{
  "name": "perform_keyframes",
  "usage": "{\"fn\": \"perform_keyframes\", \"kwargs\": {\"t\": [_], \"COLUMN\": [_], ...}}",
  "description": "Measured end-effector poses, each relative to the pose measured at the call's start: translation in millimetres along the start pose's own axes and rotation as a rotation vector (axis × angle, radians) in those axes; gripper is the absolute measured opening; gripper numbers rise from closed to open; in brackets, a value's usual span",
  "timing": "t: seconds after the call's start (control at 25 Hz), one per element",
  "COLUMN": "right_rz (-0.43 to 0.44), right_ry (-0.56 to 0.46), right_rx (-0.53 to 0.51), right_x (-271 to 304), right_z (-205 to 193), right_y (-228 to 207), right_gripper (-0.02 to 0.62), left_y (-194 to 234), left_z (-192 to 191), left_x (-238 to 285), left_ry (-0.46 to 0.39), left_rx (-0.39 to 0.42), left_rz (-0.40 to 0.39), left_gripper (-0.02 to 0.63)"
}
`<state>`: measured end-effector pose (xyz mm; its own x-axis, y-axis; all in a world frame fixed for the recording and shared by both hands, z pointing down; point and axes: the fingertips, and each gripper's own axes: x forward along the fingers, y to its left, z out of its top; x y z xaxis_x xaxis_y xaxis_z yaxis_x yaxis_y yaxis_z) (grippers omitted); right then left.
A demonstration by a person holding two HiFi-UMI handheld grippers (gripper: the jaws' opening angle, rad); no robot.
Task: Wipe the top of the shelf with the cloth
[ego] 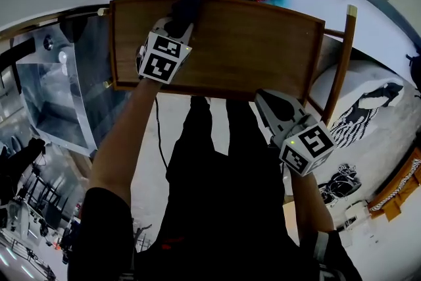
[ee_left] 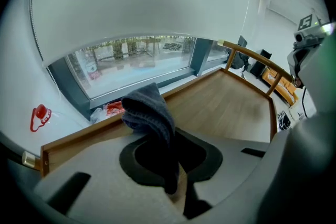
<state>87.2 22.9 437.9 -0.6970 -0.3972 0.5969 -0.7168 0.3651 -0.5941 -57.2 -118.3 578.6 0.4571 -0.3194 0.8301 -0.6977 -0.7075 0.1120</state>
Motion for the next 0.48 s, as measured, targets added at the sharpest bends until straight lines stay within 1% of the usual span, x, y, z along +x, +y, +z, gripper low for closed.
{"fn": "perform_keyframes", "kwargs": {"t": [0.48], "right_rz": [-0.003], "right_ry": [-0.046], "right_rx": [0.050], "right_x": [-33.1], "right_z": [-11.2], "right_y": [-18.3], "right_gripper": [0.005], "left_y": [-52.3], "left_z": [35.8], "left_x": [32.2], "left_ry": [0.005], "left_rx": [0.070], "left_rz": [-0.057], "left_gripper": [0.054]}}
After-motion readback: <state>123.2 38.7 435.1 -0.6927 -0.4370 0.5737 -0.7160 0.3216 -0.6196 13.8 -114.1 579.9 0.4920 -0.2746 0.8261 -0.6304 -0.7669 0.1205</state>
